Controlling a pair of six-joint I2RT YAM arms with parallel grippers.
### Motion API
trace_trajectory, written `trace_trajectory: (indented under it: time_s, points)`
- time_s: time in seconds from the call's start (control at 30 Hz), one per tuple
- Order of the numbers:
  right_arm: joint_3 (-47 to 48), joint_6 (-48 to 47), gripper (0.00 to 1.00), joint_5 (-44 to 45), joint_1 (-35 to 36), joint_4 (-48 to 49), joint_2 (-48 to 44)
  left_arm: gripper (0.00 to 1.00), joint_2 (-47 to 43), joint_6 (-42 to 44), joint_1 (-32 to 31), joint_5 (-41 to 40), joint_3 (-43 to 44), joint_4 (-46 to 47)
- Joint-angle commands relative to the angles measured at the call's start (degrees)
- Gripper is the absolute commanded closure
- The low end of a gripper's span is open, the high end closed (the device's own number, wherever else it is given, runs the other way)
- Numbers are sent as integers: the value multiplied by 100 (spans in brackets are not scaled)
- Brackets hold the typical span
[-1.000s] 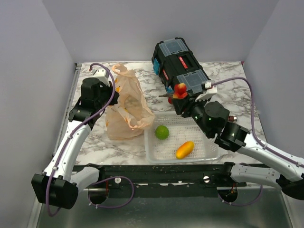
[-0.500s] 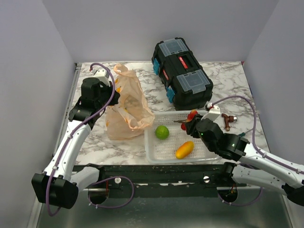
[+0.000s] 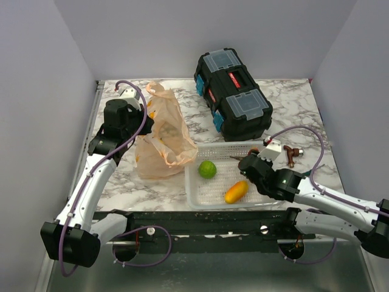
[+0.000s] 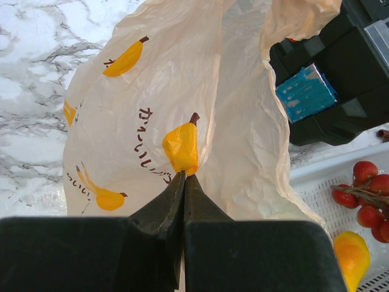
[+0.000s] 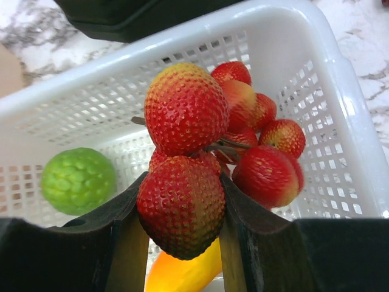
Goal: Take the fake fruits out of the plastic bag
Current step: Place the fake fruit in the bin.
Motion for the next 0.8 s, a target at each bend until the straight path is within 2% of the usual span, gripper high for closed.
trace_trajectory:
  time_s: [0.0,0.13,0.23,0.4,0.57,0.6,0.77]
  points:
    - [-237,435,97,133,-134,9,278,100,5,-36,41,187,134,55]
    - [-235,467,82,-46,-228,15,512,100,-13,-36,40,184,135,48]
    - [-203,448,68,-87,-231,6,470,100,-29,-36,39,191,127,55]
    - [-50,280,50,-47,-232,-98,291,100,-30,-40,41,198,133,53]
    - [202,106,47,49,-230,-249,136,100,-39,-33,41,196,125,55]
    - [250,70,41,60,-235,-272,105,100,-43,-36,39,197,127,63]
    - [334,-104,40,55,-235,-272,-36,100,-50,-36,41,190,125,64]
